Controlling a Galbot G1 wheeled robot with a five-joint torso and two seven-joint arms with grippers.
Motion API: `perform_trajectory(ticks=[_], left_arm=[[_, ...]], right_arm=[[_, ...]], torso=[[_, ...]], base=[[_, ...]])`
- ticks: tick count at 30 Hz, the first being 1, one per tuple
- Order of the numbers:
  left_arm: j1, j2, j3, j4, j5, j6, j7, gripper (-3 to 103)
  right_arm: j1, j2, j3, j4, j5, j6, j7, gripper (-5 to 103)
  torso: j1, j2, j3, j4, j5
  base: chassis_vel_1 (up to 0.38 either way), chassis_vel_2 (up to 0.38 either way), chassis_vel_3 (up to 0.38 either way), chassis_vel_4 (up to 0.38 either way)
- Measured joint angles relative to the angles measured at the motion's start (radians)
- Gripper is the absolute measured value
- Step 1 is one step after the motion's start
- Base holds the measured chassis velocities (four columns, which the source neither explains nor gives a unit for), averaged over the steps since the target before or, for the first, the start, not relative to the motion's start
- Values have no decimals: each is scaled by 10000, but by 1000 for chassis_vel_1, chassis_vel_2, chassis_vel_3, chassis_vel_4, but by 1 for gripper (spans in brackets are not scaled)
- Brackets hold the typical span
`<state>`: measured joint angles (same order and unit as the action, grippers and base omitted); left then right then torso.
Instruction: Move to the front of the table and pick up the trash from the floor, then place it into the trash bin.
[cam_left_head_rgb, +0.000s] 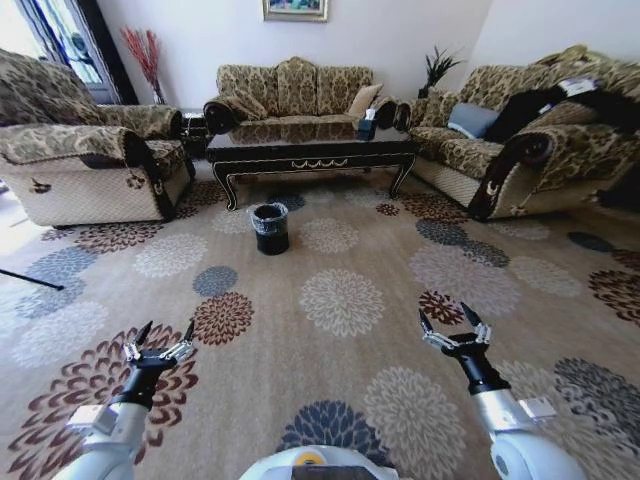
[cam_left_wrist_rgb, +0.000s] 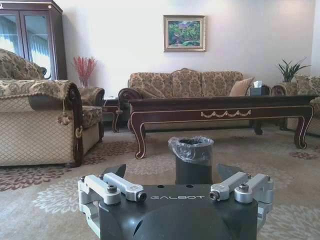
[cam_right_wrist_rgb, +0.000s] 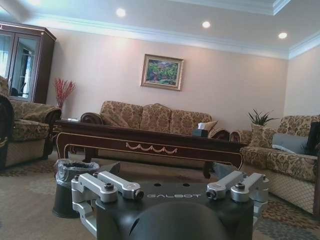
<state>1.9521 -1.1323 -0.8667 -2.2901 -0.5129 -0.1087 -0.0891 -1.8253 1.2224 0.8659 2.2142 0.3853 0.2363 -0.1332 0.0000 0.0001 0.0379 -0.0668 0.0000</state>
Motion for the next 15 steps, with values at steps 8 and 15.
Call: perform_trajectory(ticks=[8,15], left_arm=[[-3,0,0,0,0,0,0,100],[-2,0,0,-1,0,0,0,100]], right_arm=[[6,0,0,0,0,0,0,100],[2,0,0,0,0,0,-1,100]], torso=[[2,25,34,0,1],[1,237,226,-1,-1]], base=[[29,-41,-27,29],[0,0,0,0]])
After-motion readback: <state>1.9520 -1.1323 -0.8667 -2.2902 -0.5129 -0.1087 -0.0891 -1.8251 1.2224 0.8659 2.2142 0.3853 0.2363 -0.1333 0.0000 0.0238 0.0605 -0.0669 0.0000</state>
